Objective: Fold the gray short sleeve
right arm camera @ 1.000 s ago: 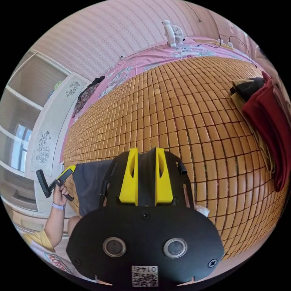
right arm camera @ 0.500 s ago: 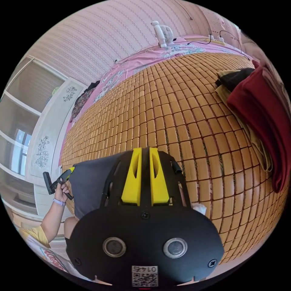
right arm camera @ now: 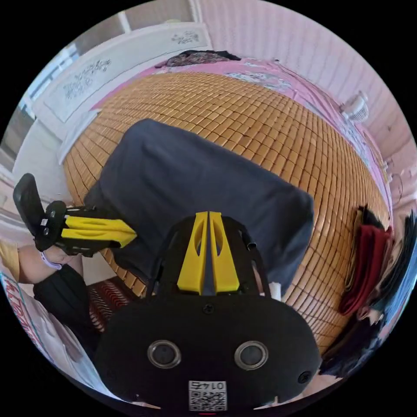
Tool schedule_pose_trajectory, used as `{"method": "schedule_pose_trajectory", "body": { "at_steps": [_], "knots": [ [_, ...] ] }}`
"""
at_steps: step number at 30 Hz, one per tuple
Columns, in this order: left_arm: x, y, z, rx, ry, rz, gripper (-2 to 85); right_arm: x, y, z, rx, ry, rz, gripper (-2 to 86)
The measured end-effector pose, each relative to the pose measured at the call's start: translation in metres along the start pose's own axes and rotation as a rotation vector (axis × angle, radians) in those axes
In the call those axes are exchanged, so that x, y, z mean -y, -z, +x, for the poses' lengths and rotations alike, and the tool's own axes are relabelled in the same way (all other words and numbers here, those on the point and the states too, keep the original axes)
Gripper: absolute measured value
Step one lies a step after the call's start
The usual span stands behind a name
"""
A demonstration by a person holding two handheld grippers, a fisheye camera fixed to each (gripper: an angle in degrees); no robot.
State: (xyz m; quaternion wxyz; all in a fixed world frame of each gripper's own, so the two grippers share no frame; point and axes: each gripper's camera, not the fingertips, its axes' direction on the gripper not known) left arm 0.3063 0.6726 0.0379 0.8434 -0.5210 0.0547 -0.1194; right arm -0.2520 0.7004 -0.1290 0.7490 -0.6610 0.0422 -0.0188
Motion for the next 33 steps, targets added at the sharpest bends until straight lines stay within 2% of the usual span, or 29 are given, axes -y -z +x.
{"method": "schedule_pose_trajectory", "body": {
  "at_steps": [2, 6, 8, 10, 12, 14, 16, 20, 26, 33],
  "knots": [
    [0.013, -0.011, 0.000, -0.093, -0.051, -0.083, -1.0, 0.052, -0.025, -0.028, 0.016, 0.083, -0.094, -0.8],
    [0.022, -0.019, 0.002, -0.082, -0.080, -0.110, -1.0, 0.122, -0.060, -0.056, -0.092, 0.117, -0.167, -0.9],
    [0.028, -0.028, 0.010, -0.059, -0.128, -0.164, -1.0, 0.158, -0.096, -0.071, -0.160, 0.152, -0.273, -0.9],
    [0.029, -0.044, 0.017, -0.021, -0.149, -0.265, -1.0, 0.173, -0.127, -0.082, -0.176, 0.176, -0.371, -0.7],
    [0.028, -0.047, 0.024, -0.033, -0.157, -0.261, -1.0, 0.180, -0.142, -0.096, -0.255, 0.190, -0.355, -0.5],
    [0.032, -0.049, 0.038, -0.005, -0.205, -0.277, -1.0, 0.183, -0.171, -0.129, -0.430, 0.333, -0.400, -0.4],
    [0.035, -0.050, 0.048, 0.012, -0.245, -0.286, -1.0, 0.197, -0.185, -0.139, -0.467, 0.301, -0.472, -0.5],
    [0.037, -0.050, 0.059, -0.016, -0.243, -0.291, -1.0, 0.213, -0.188, -0.126, -0.376, 0.210, -0.489, -0.8],
    [0.044, -0.051, 0.079, -0.020, -0.261, -0.307, -1.0, 0.222, -0.173, -0.096, -0.210, 0.188, -0.495, -1.0],
    [0.049, -0.049, 0.098, -0.033, -0.280, -0.319, -1.0, 0.235, -0.161, -0.050, -0.130, 0.057, -0.466, -1.0]
  ]
}}
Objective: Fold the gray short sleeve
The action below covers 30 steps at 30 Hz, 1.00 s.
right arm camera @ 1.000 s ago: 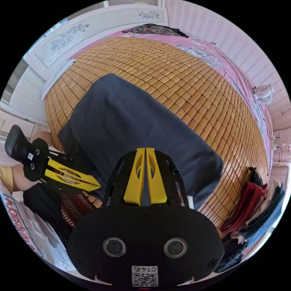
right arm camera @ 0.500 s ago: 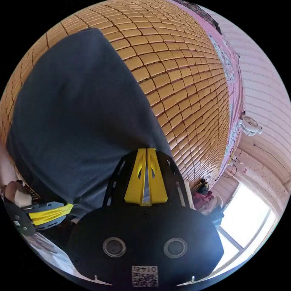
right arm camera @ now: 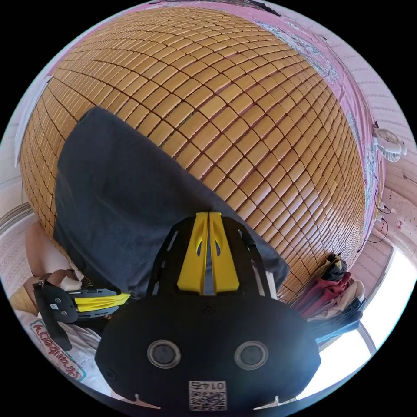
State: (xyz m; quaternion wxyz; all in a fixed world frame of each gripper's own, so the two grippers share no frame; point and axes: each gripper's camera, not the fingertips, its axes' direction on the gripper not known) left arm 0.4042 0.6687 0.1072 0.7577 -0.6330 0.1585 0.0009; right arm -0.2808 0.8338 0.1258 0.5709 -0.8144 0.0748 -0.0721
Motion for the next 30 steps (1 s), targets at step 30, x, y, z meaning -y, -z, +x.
{"method": "schedule_pose_trajectory", "body": {
  "at_steps": [30],
  "knots": [
    [0.116, -0.011, 0.160, 0.082, -0.216, 0.225, 22.8, -0.570, -0.003, 0.259, 0.613, -0.508, 0.440, 1.5]
  ]
}}
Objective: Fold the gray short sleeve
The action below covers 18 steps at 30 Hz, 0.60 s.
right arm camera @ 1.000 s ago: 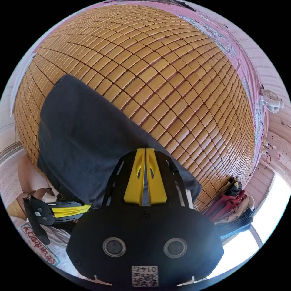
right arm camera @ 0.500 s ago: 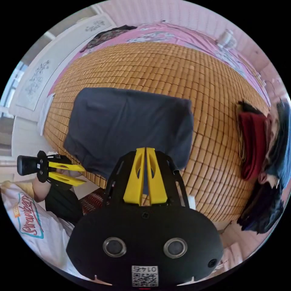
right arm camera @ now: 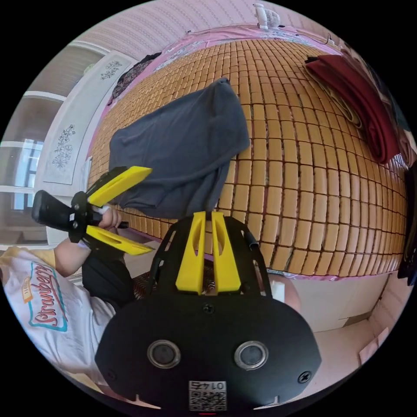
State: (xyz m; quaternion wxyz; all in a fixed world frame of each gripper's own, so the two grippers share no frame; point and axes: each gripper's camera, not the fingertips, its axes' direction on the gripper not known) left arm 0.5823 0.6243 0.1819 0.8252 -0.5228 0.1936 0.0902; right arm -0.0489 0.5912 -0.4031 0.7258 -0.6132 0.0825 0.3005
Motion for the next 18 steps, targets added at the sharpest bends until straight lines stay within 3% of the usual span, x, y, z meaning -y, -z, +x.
{"method": "schedule_pose_trajectory", "body": {
  "at_steps": [5, 8, 13, 18],
  "knots": [
    [0.040, -0.050, -0.006, -0.018, 0.001, -0.125, 23.2, -0.015, 0.094, 0.052, 0.338, -0.026, 0.254, 1.2],
    [0.065, -0.057, -0.017, -0.002, 0.080, -0.128, 19.8, -0.014, 0.115, 0.072, 0.431, -0.017, 0.278, 1.4],
    [0.079, -0.077, -0.029, 0.034, 0.148, -0.248, 2.7, -0.015, 0.133, 0.079, 0.389, 0.020, 0.280, 2.4],
    [0.060, -0.071, 0.006, 0.107, -0.033, -0.270, -0.5, 0.021, 0.152, 0.124, 0.251, -0.045, 0.300, 7.4]
  ]
}}
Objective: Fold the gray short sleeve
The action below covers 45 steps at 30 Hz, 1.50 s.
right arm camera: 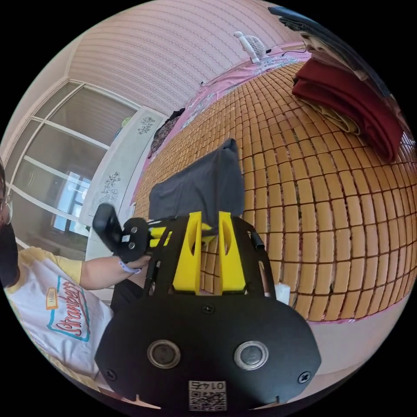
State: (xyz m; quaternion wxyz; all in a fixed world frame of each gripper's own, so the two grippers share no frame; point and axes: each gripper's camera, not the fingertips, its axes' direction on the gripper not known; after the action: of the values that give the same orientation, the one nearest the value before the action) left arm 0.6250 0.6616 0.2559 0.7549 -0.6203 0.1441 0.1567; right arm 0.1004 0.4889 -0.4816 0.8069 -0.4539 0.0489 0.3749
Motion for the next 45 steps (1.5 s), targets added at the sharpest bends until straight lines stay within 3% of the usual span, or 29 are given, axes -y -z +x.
{"method": "schedule_pose_trajectory", "body": {
  "at_steps": [3, 6, 12, 20, 24, 27, 31, 35, 38, 45],
  "knots": [
    [-0.021, 0.011, 0.020, 0.021, -0.074, -0.008, -0.7, 0.038, -0.006, 0.021, -0.065, -0.034, 0.020, 12.5],
    [-0.042, 0.024, 0.030, -0.019, -0.097, 0.007, -0.7, 0.063, -0.016, 0.037, 0.027, -0.078, 0.083, 13.7],
    [-0.073, 0.044, 0.032, -0.060, -0.070, 0.065, -0.7, 0.082, -0.025, 0.063, 0.143, -0.130, 0.025, 2.2],
    [-0.072, 0.094, 0.034, -0.156, -0.106, 0.406, -0.7, 0.049, 0.135, 0.043, 0.019, -0.063, 0.252, 0.7],
    [-0.090, 0.115, 0.008, -0.182, 0.015, 0.503, -0.7, 0.061, 0.151, 0.014, -0.042, -0.020, 0.243, 0.7],
    [-0.122, 0.131, -0.034, -0.197, 0.168, 0.560, -0.7, 0.091, 0.124, -0.016, -0.044, 0.035, 0.203, 1.0],
    [-0.182, 0.154, -0.109, -0.072, 0.401, 0.582, 0.3, 0.163, 0.033, -0.075, -0.049, 0.115, 0.114, 2.0],
    [-0.260, 0.137, -0.196, 0.038, 0.781, 0.444, 7.1, 0.220, -0.086, -0.104, -0.133, 0.106, 0.041, 5.7],
    [-0.307, 0.113, -0.237, -0.043, 0.942, 0.355, 12.0, 0.230, -0.149, -0.106, -0.190, 0.124, -0.019, 7.1],
    [-0.331, 0.104, -0.259, -0.003, 0.926, 0.338, 13.5, 0.226, -0.246, -0.119, -0.407, 0.286, -0.136, 13.0]
  ]
}}
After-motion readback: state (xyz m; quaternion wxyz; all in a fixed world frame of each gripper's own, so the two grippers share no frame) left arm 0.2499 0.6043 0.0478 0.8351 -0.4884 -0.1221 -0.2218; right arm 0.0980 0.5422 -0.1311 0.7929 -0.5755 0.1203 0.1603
